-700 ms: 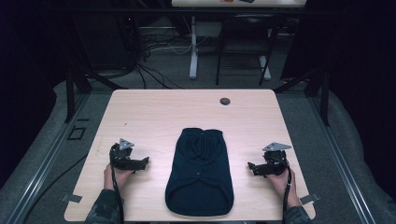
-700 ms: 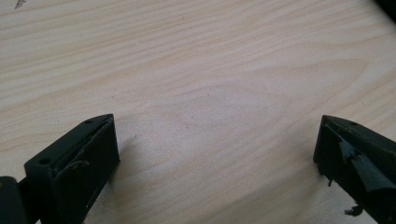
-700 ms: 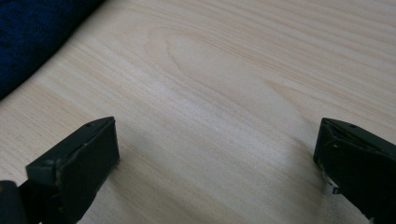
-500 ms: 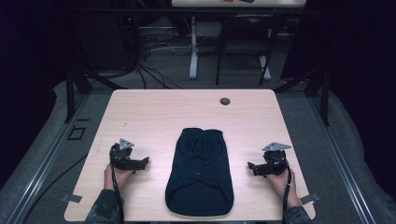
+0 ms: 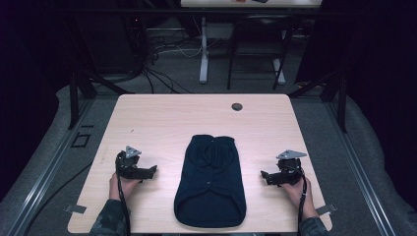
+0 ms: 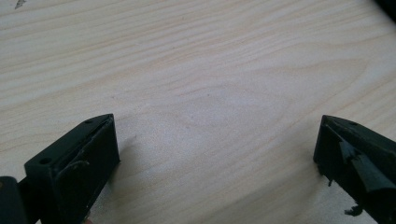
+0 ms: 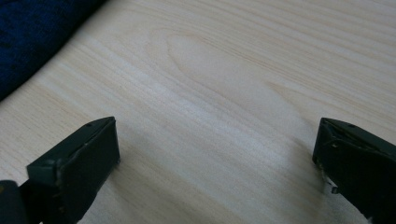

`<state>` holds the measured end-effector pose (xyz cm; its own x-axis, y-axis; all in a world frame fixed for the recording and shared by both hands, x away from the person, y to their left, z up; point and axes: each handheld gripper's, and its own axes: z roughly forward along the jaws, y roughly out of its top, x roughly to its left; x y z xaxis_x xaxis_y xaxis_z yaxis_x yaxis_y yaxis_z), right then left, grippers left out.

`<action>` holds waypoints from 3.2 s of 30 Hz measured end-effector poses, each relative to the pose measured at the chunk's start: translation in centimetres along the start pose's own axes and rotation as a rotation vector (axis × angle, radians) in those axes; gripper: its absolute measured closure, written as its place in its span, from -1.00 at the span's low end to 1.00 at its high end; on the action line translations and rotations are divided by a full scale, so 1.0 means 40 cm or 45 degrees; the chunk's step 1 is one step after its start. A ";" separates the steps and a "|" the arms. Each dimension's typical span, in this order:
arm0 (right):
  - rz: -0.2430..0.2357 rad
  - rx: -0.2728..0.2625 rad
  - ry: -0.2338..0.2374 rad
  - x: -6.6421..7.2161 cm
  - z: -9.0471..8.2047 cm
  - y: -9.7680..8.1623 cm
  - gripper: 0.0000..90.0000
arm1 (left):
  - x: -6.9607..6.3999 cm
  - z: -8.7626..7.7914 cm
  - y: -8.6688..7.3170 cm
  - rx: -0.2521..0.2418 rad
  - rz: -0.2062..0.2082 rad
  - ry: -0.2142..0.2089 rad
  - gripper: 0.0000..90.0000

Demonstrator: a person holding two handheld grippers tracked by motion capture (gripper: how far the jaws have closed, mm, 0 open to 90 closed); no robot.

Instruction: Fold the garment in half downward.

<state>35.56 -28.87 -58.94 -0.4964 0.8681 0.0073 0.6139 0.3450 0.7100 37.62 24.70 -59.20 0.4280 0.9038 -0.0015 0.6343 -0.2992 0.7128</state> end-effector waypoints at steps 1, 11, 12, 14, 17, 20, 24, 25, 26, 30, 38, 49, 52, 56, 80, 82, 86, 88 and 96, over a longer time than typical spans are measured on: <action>-0.003 -0.001 0.003 0.000 0.000 0.000 -0.99 | 0.000 -0.001 0.000 0.004 0.001 0.000 -1.00; -0.033 -0.013 0.021 0.005 0.002 0.005 -0.91 | -0.002 0.000 0.003 0.009 0.023 -0.016 -1.00; -0.026 -0.005 0.021 0.005 0.002 0.006 -0.92 | -0.004 0.001 0.004 0.010 0.024 -0.017 -1.00; -0.017 0.010 0.021 0.002 0.006 0.010 -0.97 | -0.007 0.001 0.006 0.018 0.031 -0.024 -1.00; -0.003 0.041 0.025 0.005 0.006 0.016 -0.99 | -0.014 0.003 0.011 0.019 0.036 -0.045 -0.99; 0.015 0.046 0.056 0.006 0.006 0.022 -0.99 | -0.027 0.003 0.019 0.038 0.083 -0.055 -0.99; 0.001 0.082 0.080 0.007 0.005 0.033 -1.00 | -0.050 -0.002 0.029 0.039 0.127 -0.065 -0.98; 0.009 0.077 0.091 0.008 0.005 0.035 -1.00 | -0.055 -0.003 0.032 0.046 0.141 -0.063 -0.98; 0.008 0.074 0.090 0.009 0.003 0.037 -0.99 | -0.059 -0.002 0.034 0.042 0.157 -0.063 -0.98; 0.005 0.081 0.108 0.013 -0.001 0.049 -0.99 | -0.059 -0.005 0.052 0.028 0.113 -0.124 -0.98; -0.031 0.102 0.137 0.029 -0.011 0.073 -0.97 | -0.057 -0.006 0.084 0.009 0.096 -0.177 -1.00; -0.054 0.088 0.213 0.053 -0.007 0.124 -0.97 | -0.056 0.014 0.140 -0.006 0.071 -0.253 -1.00; -0.068 0.092 0.223 0.058 -0.002 0.138 -0.97 | -0.063 0.021 0.156 -0.004 0.080 -0.259 -1.00; -0.084 0.101 0.239 0.064 0.003 0.156 -0.97 | -0.070 0.028 0.181 -0.006 0.089 -0.277 -1.00; -0.160 0.139 0.319 0.108 0.055 0.269 -0.95 | -0.140 0.099 0.309 -0.007 0.150 -0.397 -1.00; -0.143 0.134 0.333 0.112 0.064 0.275 -0.95 | -0.144 0.110 0.317 0.005 0.151 -0.402 -1.00; -0.162 0.167 0.331 0.114 0.081 0.289 -0.94 | -0.155 0.136 0.327 0.033 0.140 -0.428 -1.00; -0.155 0.165 0.341 0.113 0.093 0.296 -0.94 | -0.160 0.148 0.331 0.036 0.135 -0.432 -0.99; -0.130 0.169 0.353 0.121 0.143 0.331 -0.89 | -0.177 0.209 0.336 0.100 0.121 -0.409 -0.98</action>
<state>44.80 -18.08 -53.55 -0.6966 0.7025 0.1455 0.6181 0.4848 0.6188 48.48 11.73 -55.46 0.6604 0.7321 -0.1670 0.6242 -0.4116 0.6641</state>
